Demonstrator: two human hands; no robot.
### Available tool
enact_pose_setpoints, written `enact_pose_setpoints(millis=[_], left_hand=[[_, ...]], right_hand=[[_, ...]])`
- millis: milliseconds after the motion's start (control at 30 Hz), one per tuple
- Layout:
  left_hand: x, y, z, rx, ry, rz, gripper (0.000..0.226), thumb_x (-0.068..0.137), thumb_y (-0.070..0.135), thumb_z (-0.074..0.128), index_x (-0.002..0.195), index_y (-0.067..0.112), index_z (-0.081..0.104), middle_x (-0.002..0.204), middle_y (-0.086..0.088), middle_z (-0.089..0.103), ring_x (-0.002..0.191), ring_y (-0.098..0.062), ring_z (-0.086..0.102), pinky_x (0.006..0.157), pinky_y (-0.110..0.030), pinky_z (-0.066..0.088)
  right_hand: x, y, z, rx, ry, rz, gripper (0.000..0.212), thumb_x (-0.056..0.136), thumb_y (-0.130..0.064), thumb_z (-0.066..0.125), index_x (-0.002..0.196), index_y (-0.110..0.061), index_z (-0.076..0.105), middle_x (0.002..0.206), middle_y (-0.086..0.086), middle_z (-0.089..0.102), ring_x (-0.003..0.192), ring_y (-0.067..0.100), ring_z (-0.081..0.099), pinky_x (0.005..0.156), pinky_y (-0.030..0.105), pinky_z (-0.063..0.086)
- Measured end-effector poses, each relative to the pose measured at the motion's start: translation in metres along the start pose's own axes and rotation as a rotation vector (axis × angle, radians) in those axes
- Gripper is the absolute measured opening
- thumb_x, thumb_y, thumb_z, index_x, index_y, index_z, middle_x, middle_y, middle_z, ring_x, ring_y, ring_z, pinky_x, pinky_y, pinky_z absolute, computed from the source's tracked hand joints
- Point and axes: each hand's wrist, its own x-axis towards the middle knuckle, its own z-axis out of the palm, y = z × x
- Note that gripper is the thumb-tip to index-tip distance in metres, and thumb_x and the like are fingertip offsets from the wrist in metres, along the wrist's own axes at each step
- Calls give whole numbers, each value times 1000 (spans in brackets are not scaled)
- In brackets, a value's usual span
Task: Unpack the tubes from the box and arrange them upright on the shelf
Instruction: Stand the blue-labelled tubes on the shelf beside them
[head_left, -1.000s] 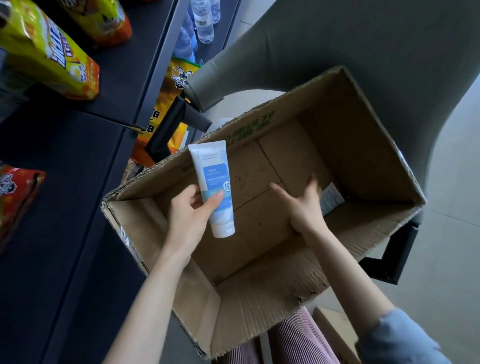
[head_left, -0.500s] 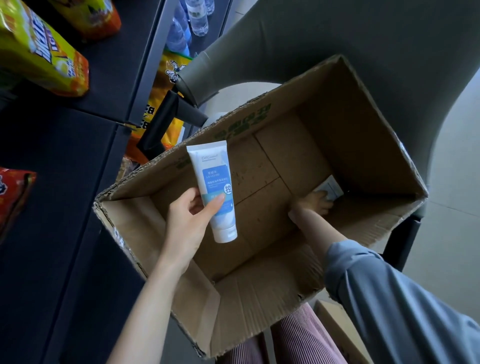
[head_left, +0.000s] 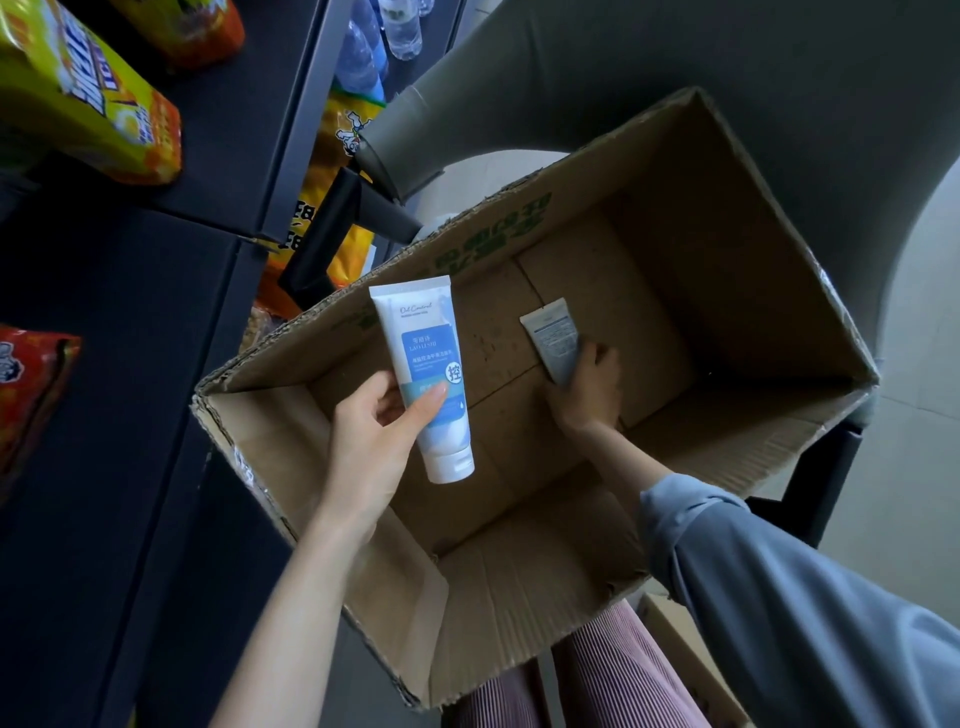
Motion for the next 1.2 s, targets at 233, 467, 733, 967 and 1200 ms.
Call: enact_pose_setpoints(millis=[233,467,733,967,1200], left_hand=[[-6,3,-6,-28,12,-9,30,68,40,68,95,28,63,94,14,72,93,-4,68,73,-19,56],[-17,11,-18,-77,37,-8,31,72,33,68,100,20,64,99,6,73,94,-9,69,76,-24,57],[-43,26,-32,-258,40,-32,36,73,31,67,106,16,66,99,1,74,87,-10,70,62,-17,53],[-73,47,-61,-296,85,34,35,73,29,65,105,15,66,95,3,75,79,-8,70,58,-17,52],[-119,75,-92,-322,141,136,24,79,23,63,101,15,66,91,4,74,80,-7,70,60,-19,53]], right_hand=[[16,-7,-9,-102,-118,-16,70,84,-23,68,141,-9,28,139,16,38,126,36,42,99,46,42],[6,-18,-14,155,-200,48,61,85,-26,68,134,-4,40,133,16,50,118,32,52,94,44,48],[-40,-38,-26,1197,-586,360,37,91,-21,58,118,4,52,94,14,65,70,19,71,53,27,54],[-75,-65,-48,1233,-900,101,40,83,-22,63,118,-4,55,111,16,66,90,21,69,68,34,57],[-122,-106,-83,1134,-979,-97,24,90,-19,56,111,-8,58,94,12,69,77,19,70,60,30,57]])
